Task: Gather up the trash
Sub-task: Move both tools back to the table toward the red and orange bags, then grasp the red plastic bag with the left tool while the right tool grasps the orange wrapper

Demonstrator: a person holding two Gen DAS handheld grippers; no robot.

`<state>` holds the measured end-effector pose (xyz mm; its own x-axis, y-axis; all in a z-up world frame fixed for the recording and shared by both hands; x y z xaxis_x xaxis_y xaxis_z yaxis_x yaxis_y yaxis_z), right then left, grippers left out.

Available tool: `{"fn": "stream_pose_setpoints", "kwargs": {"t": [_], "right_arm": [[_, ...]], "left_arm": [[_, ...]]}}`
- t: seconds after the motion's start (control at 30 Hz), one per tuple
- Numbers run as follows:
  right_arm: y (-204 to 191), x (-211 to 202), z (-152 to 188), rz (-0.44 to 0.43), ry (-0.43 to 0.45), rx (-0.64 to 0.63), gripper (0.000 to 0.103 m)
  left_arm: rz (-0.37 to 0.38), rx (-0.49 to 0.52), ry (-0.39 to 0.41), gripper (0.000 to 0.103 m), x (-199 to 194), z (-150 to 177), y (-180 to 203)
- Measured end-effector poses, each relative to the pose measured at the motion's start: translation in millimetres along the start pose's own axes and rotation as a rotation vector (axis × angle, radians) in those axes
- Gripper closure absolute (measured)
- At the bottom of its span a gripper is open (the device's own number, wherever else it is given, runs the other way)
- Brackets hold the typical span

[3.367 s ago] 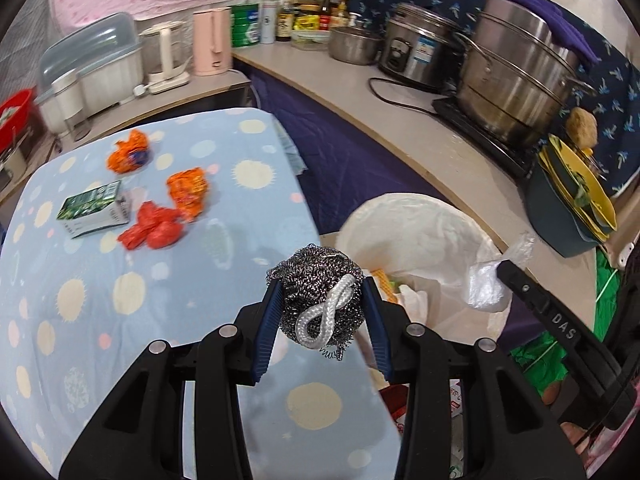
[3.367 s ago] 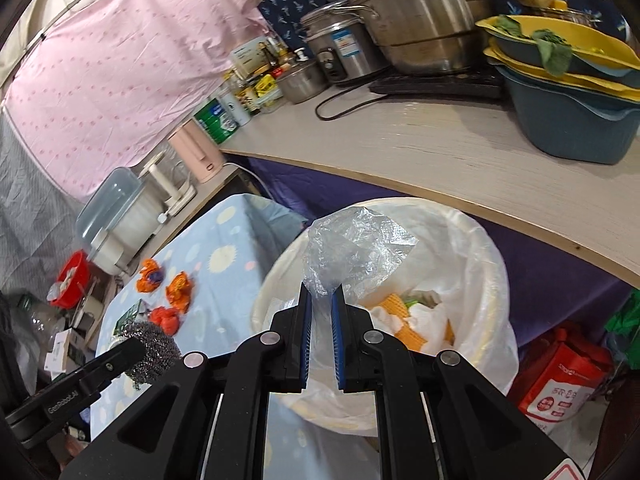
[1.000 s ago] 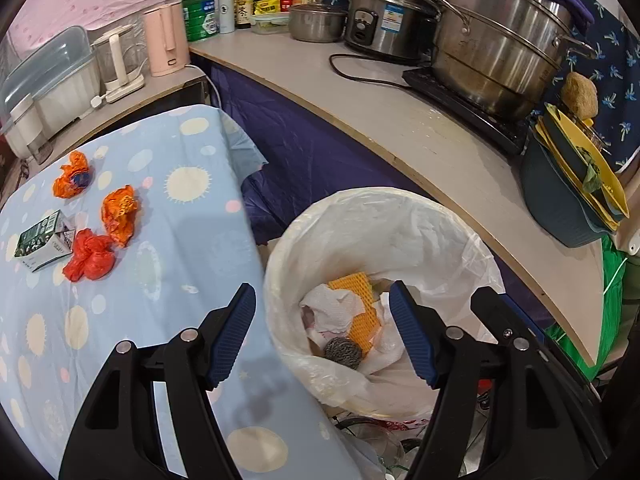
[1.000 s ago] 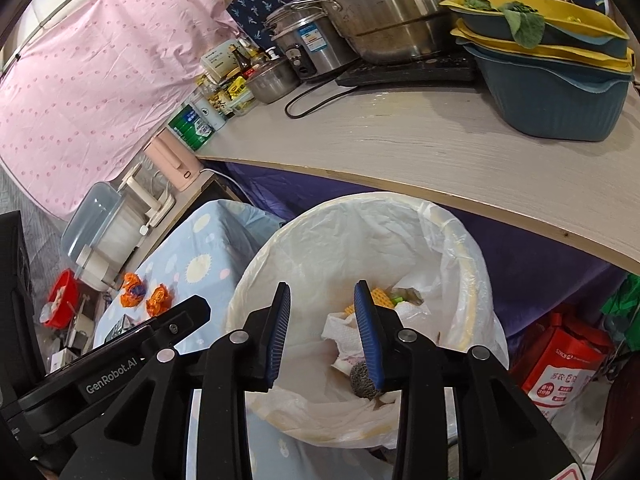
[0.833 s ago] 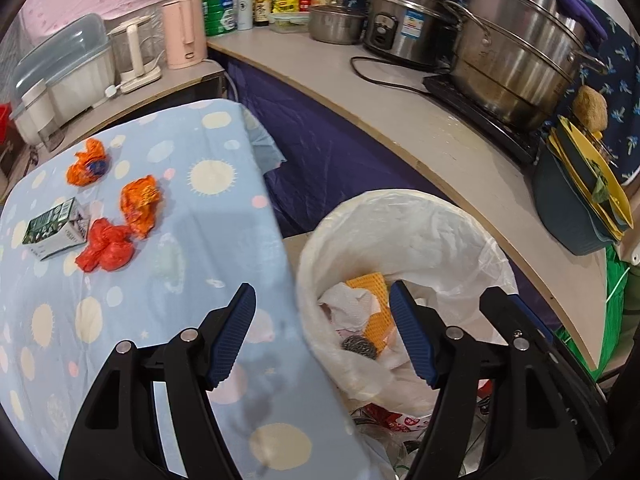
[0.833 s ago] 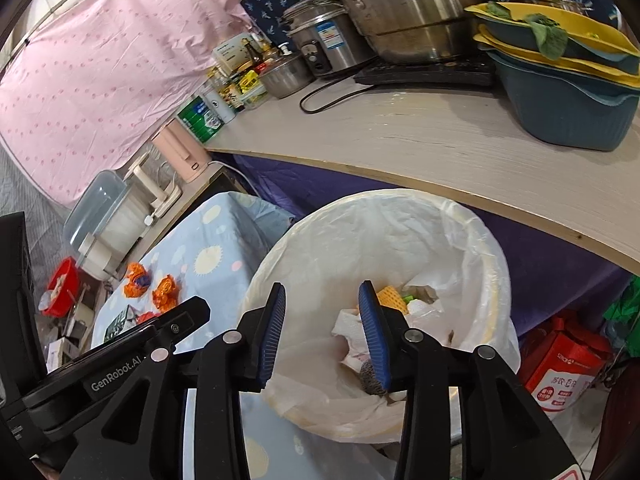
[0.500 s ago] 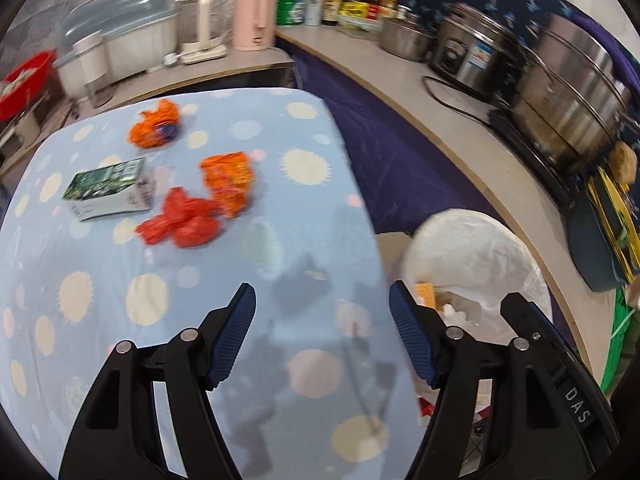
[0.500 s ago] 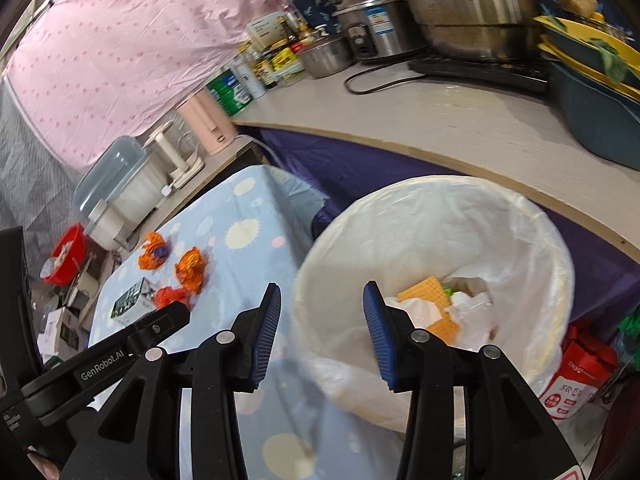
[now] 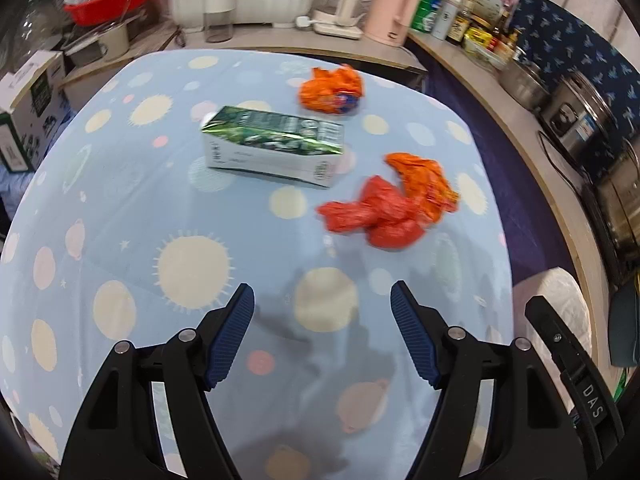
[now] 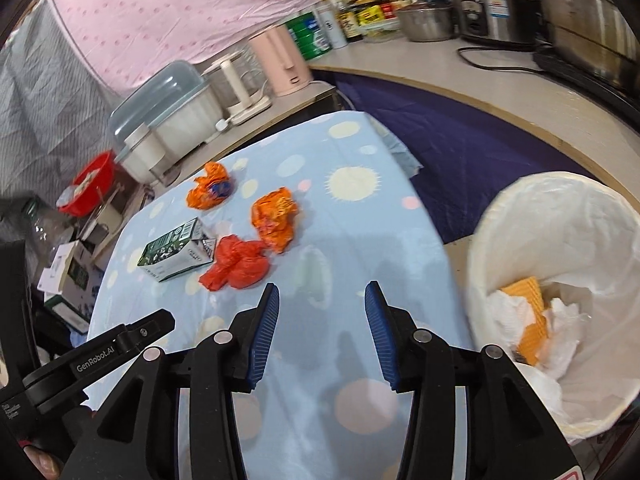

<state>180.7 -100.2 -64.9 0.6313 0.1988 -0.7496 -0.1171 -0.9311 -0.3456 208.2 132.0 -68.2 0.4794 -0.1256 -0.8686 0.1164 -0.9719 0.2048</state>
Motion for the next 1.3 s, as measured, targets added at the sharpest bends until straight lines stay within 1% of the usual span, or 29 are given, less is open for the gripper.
{"fn": "stream_pose_setpoints", "kwargs": {"t": [0.13, 0.23, 0.33, 0.43, 0.5, 0.57, 0.73, 0.83, 0.87, 0.93, 1.07, 1.2, 1.3], "right_arm": [[-15.6, 21.0, -8.7, -0.006, -0.019, -0.028, 0.056], [-23.9, 37.0, -17.9, -0.009, -0.027, -0.038, 0.056], [-30.7, 54.7, -28.5, -0.008, -0.034, -0.046, 0.056], [-37.4, 75.5, -37.4, -0.005, -0.052, -0.057, 0.055], [-40.3, 87.4, -41.8, -0.004, -0.06, -0.064, 0.053], [-42.9, 96.5, -46.0, 0.001, -0.058, -0.072, 0.045], [-40.0, 118.2, -59.4, 0.015, -0.058, -0.062, 0.042], [-35.8, 132.9, -63.2, 0.006, -0.085, -0.051, 0.042], [-35.4, 137.0, -62.7, -0.002, -0.098, -0.051, 0.048], [-36.1, 141.6, -60.6, -0.026, -0.115, -0.065, 0.068], [-34.5, 129.9, -56.8, -0.01, -0.075, -0.078, 0.07], [-22.1, 112.4, -54.7, 0.002, -0.045, -0.055, 0.07], [-8.5, 101.0, -53.7, 0.003, -0.037, -0.021, 0.07]], "left_arm": [[0.004, -0.051, -0.019, 0.036, 10.1, -7.8, -20.1], [0.014, -0.068, -0.026, 0.036, 17.0, -12.6, -24.1], [0.019, -0.072, -0.024, 0.031, 23.6, -18.5, -25.1], [0.027, -0.08, -0.027, 0.03, 31.6, -24.6, -25.3], [0.031, -0.087, -0.034, 0.029, 37.8, -28.7, -25.8], [0.033, -0.093, -0.038, 0.029, 42.8, -32.5, -26.0], [0.046, -0.097, -0.046, 0.028, 51.0, -38.6, -25.1], [0.056, -0.095, -0.048, 0.026, 54.4, -40.7, -20.9], [0.062, -0.093, -0.05, 0.025, 55.6, -41.8, -18.8], [0.072, -0.086, -0.055, 0.025, 58.3, -43.2, -13.5], [0.089, -0.071, -0.06, 0.025, 62.5, -45.6, -1.6], [0.111, -0.057, -0.063, 0.025, 66.7, -48.0, 12.6], [0.12, -0.048, -0.067, 0.02, 72.5, -50.7, 24.3]]}}
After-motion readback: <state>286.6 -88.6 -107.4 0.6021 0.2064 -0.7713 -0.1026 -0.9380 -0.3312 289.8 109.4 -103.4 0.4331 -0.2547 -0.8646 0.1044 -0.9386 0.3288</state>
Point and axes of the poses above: each gripper's, at about its wrist camera, not at the fingertips, and x roughly the way its jaws point, y to its right, z to its underside, the point moved 1 cm from there along x, roughly the way its jaws point, and after that the axes turned 1 degree about -y, right-handed, at the moved point
